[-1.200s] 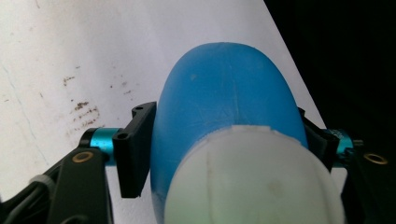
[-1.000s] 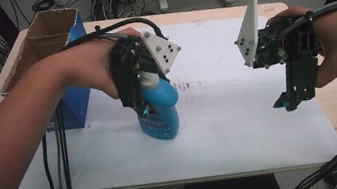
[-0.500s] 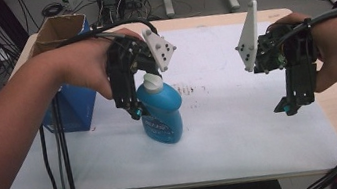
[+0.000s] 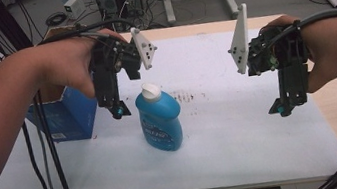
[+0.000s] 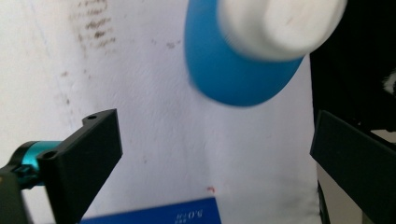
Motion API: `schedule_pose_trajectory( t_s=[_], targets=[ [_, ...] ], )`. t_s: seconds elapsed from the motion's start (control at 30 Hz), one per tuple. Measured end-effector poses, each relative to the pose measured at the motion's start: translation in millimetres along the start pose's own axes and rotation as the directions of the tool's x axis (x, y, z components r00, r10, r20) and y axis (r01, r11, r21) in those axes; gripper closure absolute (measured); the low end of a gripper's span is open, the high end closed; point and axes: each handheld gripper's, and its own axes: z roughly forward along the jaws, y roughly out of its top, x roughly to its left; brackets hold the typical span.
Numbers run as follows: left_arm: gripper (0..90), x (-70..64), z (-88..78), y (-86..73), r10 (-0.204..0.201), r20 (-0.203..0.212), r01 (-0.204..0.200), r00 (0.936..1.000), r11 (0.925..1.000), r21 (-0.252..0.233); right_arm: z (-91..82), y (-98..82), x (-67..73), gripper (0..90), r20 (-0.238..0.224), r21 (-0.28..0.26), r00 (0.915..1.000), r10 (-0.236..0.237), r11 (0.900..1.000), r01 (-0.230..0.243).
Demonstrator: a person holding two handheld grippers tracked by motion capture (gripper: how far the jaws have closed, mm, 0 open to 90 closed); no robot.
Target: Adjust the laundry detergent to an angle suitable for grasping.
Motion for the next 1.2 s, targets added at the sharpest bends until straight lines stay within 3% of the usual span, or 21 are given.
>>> schedule_pose_trajectory(
  t_s=[0.53, 0.7, 0.9, 1.0, 1.2],
  targets=[
    [1.6, 30.9, -22.1, -13.6, -0.117, -0.015, 0.118, 0.9930, 0.9914, 0.057, -6.8, 7.7, -24.7, 3.4, -0.007, -0.019, 0.9998, 0.019, 1.000, -0.019],
    [1.7, 42.5, -25.3, -18.4, -0.163, -0.036, 0.165, 0.9859, 0.9843, 0.062, -10.5, 15.1, -30.3, 3.4, -0.007, -0.021, 0.9999, 0.014, 1.000, -0.014],
    [1.7, 52.1, -28.9, -22.4, -0.221, -0.065, 0.227, 0.9731, 0.9692, 0.096, -10.3, 19.9, -32.2, 3.4, -0.007, -0.017, 1.0000, 0.001, 1.000, -0.001],
    [1.8, 53.6, -31.3, -23.8, -0.251, -0.070, 0.257, 0.9656, 0.9613, 0.100, -11.4, 20.6, -33.1, 3.4, 0.000, -0.016, 1.0000, -0.005, 1.000, 0.005],
    [1.8, 53.1, -39.8, -25.8, -0.270, -0.107, 0.281, 0.9570, 0.9538, 0.108, -16.4, 20.1, -32.8, 3.4, 0.002, -0.026, 1.0000, 0.008, 1.000, -0.008]
  ],
)
